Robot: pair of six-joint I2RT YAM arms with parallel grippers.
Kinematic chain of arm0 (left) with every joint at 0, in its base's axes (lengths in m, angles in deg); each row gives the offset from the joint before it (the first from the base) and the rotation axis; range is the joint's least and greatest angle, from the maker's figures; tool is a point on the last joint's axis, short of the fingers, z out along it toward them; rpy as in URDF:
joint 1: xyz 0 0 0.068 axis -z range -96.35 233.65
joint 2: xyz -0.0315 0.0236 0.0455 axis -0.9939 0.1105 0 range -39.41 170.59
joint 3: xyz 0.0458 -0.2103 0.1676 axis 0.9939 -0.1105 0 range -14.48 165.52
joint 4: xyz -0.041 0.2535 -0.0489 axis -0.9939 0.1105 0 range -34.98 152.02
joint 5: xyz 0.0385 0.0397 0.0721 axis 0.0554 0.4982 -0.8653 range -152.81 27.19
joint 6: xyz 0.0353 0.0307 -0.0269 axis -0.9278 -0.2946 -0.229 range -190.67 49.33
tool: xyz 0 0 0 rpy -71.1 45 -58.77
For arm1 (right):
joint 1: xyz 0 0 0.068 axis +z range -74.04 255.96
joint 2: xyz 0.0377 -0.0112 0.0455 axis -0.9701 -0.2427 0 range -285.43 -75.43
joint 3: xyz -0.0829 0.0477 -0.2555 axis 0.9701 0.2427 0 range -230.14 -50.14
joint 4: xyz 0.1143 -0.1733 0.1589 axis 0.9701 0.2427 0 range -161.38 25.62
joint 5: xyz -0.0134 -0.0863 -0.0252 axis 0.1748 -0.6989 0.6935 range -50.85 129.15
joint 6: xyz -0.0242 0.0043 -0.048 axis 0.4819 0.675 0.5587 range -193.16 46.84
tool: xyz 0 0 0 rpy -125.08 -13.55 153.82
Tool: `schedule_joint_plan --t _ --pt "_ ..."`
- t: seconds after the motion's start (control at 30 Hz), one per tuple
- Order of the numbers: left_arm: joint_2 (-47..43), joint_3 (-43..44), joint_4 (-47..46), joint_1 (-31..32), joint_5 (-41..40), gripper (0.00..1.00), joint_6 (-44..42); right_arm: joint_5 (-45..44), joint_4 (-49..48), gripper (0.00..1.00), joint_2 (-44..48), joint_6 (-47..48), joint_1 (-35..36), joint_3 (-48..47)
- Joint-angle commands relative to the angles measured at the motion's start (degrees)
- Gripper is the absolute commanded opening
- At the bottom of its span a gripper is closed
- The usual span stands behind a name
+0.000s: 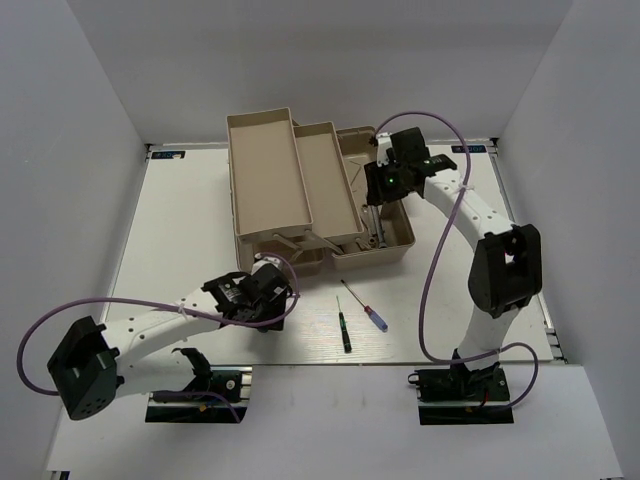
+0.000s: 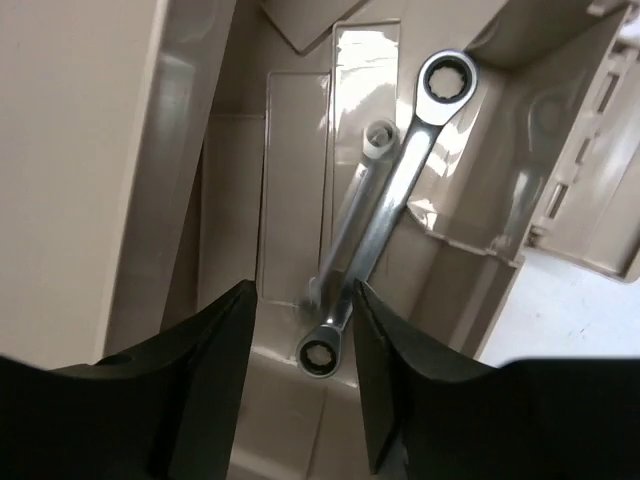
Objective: Sort the tools into containers
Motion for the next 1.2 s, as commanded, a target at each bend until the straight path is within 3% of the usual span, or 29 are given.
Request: schedule_joint_plan --t 0.0,0.3,0.4,0.57,0.63,0.7,0.73,0.77,0.87,0.97,1.0,1.03,1.07,1.13,1.17 --pt "1.7 -0.5 -3.3 0.2 -3.9 0.72 1.3 5.7 0.8 0.52 2.2 -1.1 -1.7 -2.4" --pt "8.4 -1.0 -7.5 0.2 -7.9 0.67 0.6 12.9 -1.7 0.54 12.2 -1.1 -5.1 10.5" --pt "9.2 -1.7 -8.8 0.2 -7.4 0.58 0.6 14.8 -1.6 0.6 14.6 -1.0 -5.8 14.2" --pt "9.2 -2.4 -8.8 0.2 -5.0 0.24 -1.8 18.4 0.2 0.68 17.0 0.8 -6.7 15.8" --pt "7.2 -2.4 -8.3 0.9 -2.8 0.14 -3.8 21.2 0.8 0.6 17.9 1.9 -7.7 16.1" --pt "5.0 -2.4 -9.0 2.1 1.0 0.11 -6.3 22.5 0.8 0.42 19.7 3.4 -8.6 17.6" --pt "2.2 -1.8 -9.7 2.1 2.6 0.09 -7.8 23.4 0.5 0.1 20.1 4.4 -9.0 18.7" --pt "0.7 -1.1 -10.6 2.8 5.0 0.08 -11.9 27.0 0.2 0.0 20.4 5.7 -9.2 19.4" --pt "-1.3 4.8 -12.1 4.0 13.9 0.04 -17.1 29.7 0.8 0.0 22.7 8.1 -10.2 21.0" --pt "2.9 16.4 -8.6 5.4 19.2 0.0 -22.5 28.0 0.5 0.0 24.5 9.8 -11.0 23.7" --pt "6.0 22.0 -8.6 5.4 21.3 0.0 -23.3 27.8 0.8 0.08 24.8 10.2 -11.7 24.3" --pt "7.4 24.6 -10.0 6.1 22.4 0.0 -24.0 27.6 1.4 0.4 24.8 11.7 -11.9 24.3" --pt "8.9 27.2 -10.6 6.7 22.4 0.0 -24.0 27.6 3.4 0.5 24.6 12.3 -12.4 24.2" --pt "12.9 34.0 -13.4 6.7 20.8 0.0 -24.5 29.6 5.5 0.57 25.4 16.5 -12.8 24.0" --pt "14.0 35.9 -14.2 6.7 17.2 0.0 -24.5 30.4 6.2 0.54 25.7 17.7 -12.9 24.1"
